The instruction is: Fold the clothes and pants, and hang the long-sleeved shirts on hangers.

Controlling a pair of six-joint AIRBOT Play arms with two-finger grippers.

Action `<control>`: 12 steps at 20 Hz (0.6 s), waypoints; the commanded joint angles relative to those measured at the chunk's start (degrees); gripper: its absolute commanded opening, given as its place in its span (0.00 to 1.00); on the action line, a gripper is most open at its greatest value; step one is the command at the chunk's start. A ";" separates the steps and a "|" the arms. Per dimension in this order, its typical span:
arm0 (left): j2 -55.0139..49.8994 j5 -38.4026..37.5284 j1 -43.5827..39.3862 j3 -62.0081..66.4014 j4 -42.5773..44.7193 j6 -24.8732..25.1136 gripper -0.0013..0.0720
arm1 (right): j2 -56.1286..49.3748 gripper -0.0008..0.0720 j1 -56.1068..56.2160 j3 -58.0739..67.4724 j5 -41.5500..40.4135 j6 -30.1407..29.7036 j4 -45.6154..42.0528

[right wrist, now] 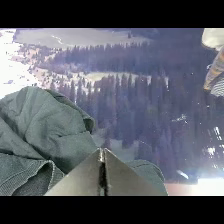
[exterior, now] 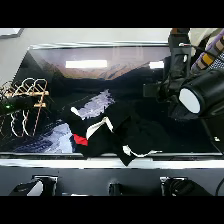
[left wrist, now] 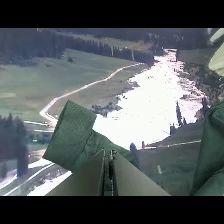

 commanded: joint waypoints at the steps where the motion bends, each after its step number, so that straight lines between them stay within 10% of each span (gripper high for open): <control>1: 0.00 0.02 -0.02 0.07 0.02 0.00 0.12 | -0.02 0.08 0.02 0.04 0.02 0.00 0.00; 10: 0.00 0.00 -0.04 0.07 -0.02 -0.02 0.14 | -0.02 0.08 0.02 0.04 0.02 0.00 0.00; 11: 0.00 -0.02 -0.04 0.07 -0.04 -0.07 0.36 | -0.02 0.08 0.02 0.04 0.02 0.00 0.00; 12: 0.00 -0.57 -0.04 0.00 -0.04 -1.20 0.88 | -0.02 0.08 0.02 0.04 0.02 0.00 0.00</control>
